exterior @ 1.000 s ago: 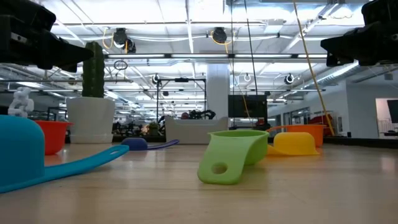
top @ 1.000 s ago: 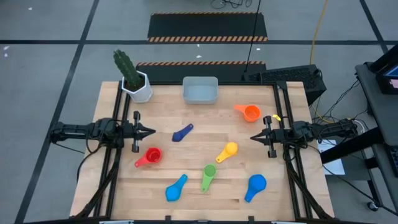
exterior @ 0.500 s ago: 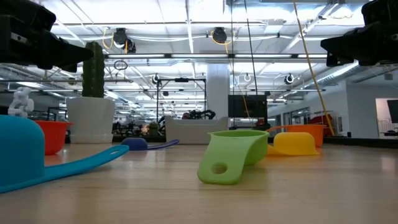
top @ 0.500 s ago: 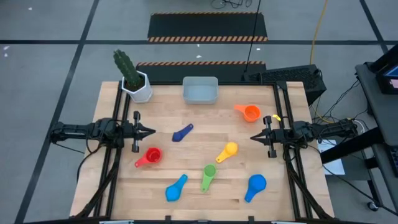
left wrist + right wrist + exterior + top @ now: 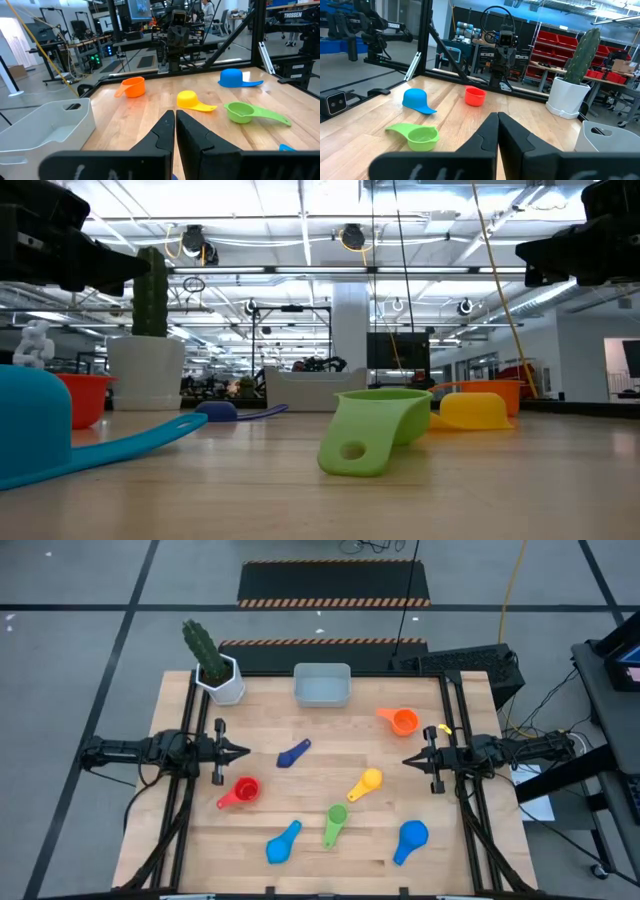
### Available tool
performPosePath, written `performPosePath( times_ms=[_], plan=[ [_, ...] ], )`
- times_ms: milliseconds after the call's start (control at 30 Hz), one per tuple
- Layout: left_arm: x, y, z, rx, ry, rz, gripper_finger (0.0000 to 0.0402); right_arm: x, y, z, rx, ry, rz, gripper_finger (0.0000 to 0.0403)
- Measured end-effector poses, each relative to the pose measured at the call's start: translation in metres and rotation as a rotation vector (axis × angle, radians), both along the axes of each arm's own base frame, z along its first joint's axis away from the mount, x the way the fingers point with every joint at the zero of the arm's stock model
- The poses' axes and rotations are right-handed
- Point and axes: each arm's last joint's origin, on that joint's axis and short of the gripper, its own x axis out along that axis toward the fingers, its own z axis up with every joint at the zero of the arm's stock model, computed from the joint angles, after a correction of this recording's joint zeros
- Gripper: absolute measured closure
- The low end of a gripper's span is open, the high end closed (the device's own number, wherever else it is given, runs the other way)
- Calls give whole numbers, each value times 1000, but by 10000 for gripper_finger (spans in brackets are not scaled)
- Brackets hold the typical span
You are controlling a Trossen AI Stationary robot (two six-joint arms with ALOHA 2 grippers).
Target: Nest measuring cups in basket
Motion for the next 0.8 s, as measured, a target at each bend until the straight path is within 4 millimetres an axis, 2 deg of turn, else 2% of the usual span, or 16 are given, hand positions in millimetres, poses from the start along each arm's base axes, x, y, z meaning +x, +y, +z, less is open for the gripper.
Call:
performPosePath(
  times_ms=[800],
  plan=[
    [0,0,0,0,-1,0,380,0,0,3,5,-27,-2,403]
  ],
)
